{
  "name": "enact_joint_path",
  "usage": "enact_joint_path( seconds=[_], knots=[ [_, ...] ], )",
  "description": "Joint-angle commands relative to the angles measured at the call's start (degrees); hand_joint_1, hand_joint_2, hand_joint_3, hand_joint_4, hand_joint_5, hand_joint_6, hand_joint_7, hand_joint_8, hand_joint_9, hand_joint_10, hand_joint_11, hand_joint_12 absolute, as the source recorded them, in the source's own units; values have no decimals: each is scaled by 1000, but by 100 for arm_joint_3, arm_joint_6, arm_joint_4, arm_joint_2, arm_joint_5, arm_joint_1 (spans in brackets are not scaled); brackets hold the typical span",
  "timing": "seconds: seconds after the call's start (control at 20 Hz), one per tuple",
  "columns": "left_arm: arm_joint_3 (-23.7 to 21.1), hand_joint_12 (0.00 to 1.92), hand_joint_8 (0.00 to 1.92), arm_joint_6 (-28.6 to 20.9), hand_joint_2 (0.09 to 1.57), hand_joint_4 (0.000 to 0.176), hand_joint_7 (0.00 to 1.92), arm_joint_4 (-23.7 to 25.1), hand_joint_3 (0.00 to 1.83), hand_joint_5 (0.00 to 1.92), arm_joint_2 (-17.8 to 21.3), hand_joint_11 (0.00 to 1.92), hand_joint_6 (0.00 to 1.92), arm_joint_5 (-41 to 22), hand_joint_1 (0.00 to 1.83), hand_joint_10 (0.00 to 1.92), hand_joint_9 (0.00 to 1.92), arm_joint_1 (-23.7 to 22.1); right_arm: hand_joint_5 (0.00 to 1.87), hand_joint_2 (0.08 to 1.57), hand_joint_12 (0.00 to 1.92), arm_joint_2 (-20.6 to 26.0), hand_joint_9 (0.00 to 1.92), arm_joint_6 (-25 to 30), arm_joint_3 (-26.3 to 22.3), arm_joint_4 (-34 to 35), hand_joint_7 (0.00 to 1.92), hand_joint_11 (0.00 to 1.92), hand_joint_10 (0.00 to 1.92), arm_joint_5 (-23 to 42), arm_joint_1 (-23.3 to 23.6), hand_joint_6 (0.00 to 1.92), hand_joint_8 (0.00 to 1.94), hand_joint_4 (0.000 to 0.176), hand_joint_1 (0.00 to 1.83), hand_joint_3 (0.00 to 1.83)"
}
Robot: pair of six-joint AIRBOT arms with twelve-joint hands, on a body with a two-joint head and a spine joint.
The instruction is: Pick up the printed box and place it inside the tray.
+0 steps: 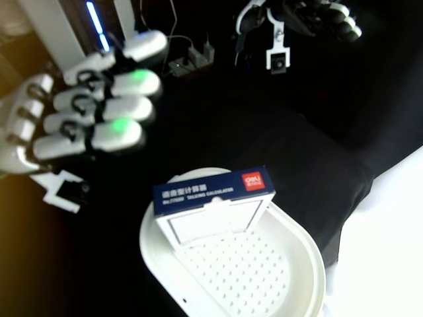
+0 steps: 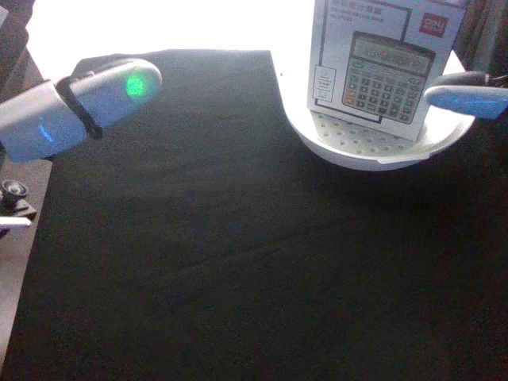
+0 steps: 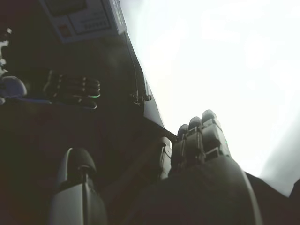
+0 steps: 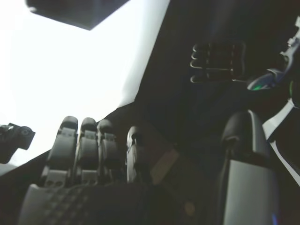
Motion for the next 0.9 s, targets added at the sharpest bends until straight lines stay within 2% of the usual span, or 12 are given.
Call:
enact_joint_path(
  seconds=[0.0,0.15,0.2,0.25,0.3,0.35,0.45,0.5,0.6,0.75,0.8,0.85],
  knots=[
    [-19,0,3,26,983,131,29,73,0,21,88,0,8,-893,292,0,0,-16,16,821,0,88,0,47,-8,182,0,0,0,939,26,6,0,176,686,10],
    [-98,0,0,150,1002,46,5,96,0,168,146,0,17,-1131,133,0,0,10,257,791,19,135,10,47,-105,179,10,38,3,1226,-53,4,3,169,600,0],
    [-98,0,0,150,1015,21,0,90,6,157,160,0,9,-1148,119,0,0,9,301,848,51,134,7,47,-121,180,19,97,1,1352,-92,15,5,78,539,13],
    [-106,0,0,145,1033,9,0,83,12,144,182,0,2,-1182,67,0,0,8,321,896,334,143,8,61,-151,183,28,19,3,1456,-132,9,1,72,474,0],
    [-108,0,4,148,1012,0,11,80,2,157,184,0,6,-1183,47,0,0,4,255,991,392,164,12,73,-181,184,44,3,4,1544,-194,1,5,110,456,18],
    [-114,0,10,147,977,0,27,78,0,171,185,0,11,-1184,33,0,0,3,368,999,472,173,42,74,-195,203,94,0,7,1601,-243,22,1,96,425,3],
    [-132,10,10,147,938,0,94,102,0,234,186,16,11,-1185,100,6,35,-5,130,949,675,179,85,74,-209,218,107,0,5,1633,-271,0,0,123,327,1],
    [-132,186,23,147,1038,3,153,104,0,258,185,2,8,-1186,49,0,93,-5,201,944,799,179,125,74,-215,218,133,0,12,1650,-271,8,3,164,282,0],
    [-146,317,4,18,1201,26,153,98,32,262,225,0,2,-1187,152,1,94,-5,138,991,921,232,145,74,-295,213,172,0,10,1672,-272,0,6,170,78,5],
    [-169,865,0,-342,1247,12,413,48,15,452,308,0,17,-1187,805,8,366,-5,261,1246,419,442,87,73,-565,216,150,0,8,1673,-270,23,3,70,263,18],
    [-172,631,7,-486,1316,25,366,27,34,391,318,0,19,-1187,824,13,292,-5,466,1411,809,542,394,73,-661,216,358,0,223,1674,-270,76,83,0,52,24],
    [-207,453,7,-572,1325,33,369,37,26,387,334,0,18,-1187,934,14,292,-6,336,1505,1225,593,543,73,-695,215,547,187,729,1674,-273,1552,364,136,365,12]
  ],
)
